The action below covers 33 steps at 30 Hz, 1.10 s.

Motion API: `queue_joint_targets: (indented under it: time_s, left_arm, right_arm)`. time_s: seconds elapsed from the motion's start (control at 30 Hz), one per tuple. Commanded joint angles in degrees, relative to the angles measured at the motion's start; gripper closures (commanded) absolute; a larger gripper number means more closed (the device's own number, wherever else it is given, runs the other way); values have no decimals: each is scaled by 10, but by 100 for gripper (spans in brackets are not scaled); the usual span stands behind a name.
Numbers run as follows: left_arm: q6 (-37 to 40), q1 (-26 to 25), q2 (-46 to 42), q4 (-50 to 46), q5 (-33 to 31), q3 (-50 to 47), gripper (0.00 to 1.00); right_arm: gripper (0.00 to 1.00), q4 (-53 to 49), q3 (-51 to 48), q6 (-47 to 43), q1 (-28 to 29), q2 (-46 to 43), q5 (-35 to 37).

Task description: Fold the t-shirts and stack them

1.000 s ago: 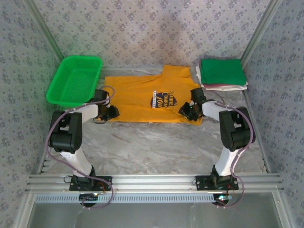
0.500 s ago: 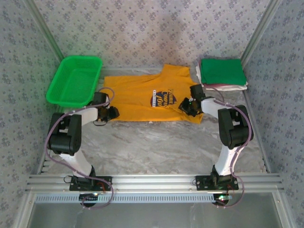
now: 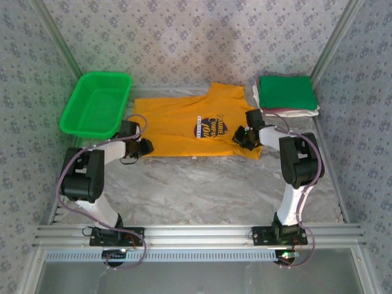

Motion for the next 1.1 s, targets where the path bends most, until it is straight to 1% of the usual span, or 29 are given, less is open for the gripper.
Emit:
queue_joint_targets:
  time_s: [0.0, 0.07, 0.13, 0.33, 0.53, 0.57, 0.6, 0.73, 0.77, 0.8, 0.83, 0.87, 0.9, 0.93, 0.97, 1.07]
  left_arm:
    - [-8, -3, 19, -68, -11, -30, 68]
    - [-7, -3, 16, -69, -11, -30, 68]
    - [-5, -3, 13, -71, -13, -30, 68]
    - [-2, -3, 14, -77, -20, -25, 68]
    - [2, -3, 21, -80, -22, -20, 69]
    - [3, -3, 22, -81, -22, -18, 68]
    - [4, -4, 24, -81, -23, -17, 69]
    - [4, -3, 32, -80, -20, -13, 68]
    - [3, -4, 35, -80, -19, -12, 68]
    - [3, -4, 38, -80, -16, -10, 68]
    - [3, -3, 39, -81, -14, -9, 68]
    - [2, -3, 39, -82, -15, -8, 68]
    - [2, -3, 37, -81, -15, -8, 68]
    - [1, -3, 36, -83, -16, -8, 68]
    - [1, -3, 34, -82, -15, -7, 68]
    - [2, -3, 32, -89, -15, -3, 67]
  right_arm:
    - [95, -2, 21, 1, 0, 16, 2]
    - [100, -10, 30, 2, 1, 11, 7]
    - [100, -21, 43, -1, 2, 7, 17]
    - [100, -94, 132, -26, 16, 11, 60]
    - [100, -154, 254, -44, 26, 77, 83]
    - [98, -165, 280, -48, 28, 93, 85]
    - [95, -174, 310, -51, 31, 113, 88]
    - [87, -214, 415, -66, 42, 177, 79]
    - [83, -225, 437, -69, 45, 188, 73]
    - [83, -233, 450, -73, 47, 195, 58]
    - [84, -231, 453, -75, 48, 193, 51]
    - [82, -221, 446, -74, 48, 184, 49]
    - [75, -212, 434, -75, 48, 171, 48]
    - [71, -211, 423, -86, 46, 157, 47]
    - [68, -209, 407, -98, 44, 139, 47]
    - [68, -190, 328, -107, 25, 75, 36]
